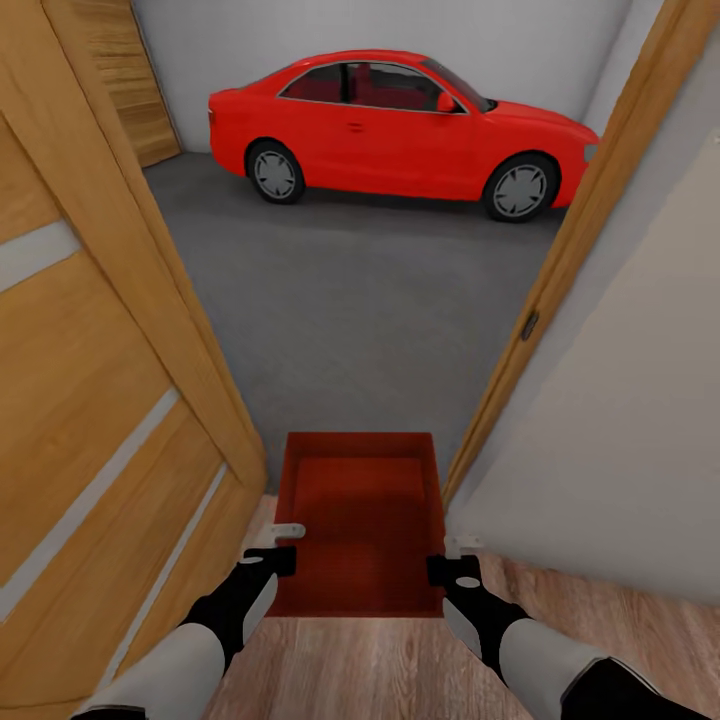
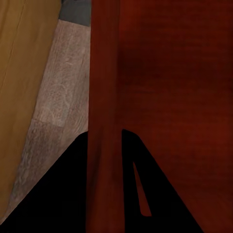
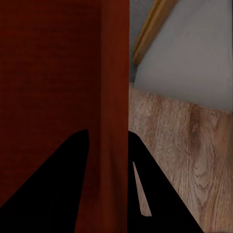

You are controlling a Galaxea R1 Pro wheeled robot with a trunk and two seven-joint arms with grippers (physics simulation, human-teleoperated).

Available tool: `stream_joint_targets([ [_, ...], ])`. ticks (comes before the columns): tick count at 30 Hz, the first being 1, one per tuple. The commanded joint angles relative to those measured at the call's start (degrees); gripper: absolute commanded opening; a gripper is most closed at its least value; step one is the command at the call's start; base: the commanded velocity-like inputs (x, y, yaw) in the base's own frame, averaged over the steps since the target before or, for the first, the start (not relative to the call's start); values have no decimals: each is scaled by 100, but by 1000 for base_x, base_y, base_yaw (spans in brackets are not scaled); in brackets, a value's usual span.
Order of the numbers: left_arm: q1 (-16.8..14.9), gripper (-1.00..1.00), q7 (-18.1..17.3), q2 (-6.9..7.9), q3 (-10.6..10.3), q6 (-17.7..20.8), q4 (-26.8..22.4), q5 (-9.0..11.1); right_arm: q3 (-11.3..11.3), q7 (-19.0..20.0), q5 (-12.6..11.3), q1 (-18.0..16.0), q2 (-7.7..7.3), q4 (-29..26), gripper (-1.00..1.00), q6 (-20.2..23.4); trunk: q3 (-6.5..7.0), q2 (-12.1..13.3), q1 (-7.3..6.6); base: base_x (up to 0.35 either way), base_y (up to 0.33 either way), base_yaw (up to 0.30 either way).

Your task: Move the two storage containers from the living room to the garage. In the garage, place one container on the floor and stack the other container on top of it (either order is fine).

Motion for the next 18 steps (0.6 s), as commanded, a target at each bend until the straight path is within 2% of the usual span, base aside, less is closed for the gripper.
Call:
stream_joint_targets([
  [1,-5,-100,18,33,56,39,-333,25,136,0,-70,0,-5,262,-100,-7,-6,-5,1,31,116,-40],
  [16,-5,-100,14,33,53,42,-333,26,139,0,-67,0,0,262,-100,-7,-6,-5,1,108,274,-4],
  [18,-5,-100,16,33,54,35,-333,26,138,0,-68,0,0,262,-100,-7,-6,-5,1,42,100,-12],
])
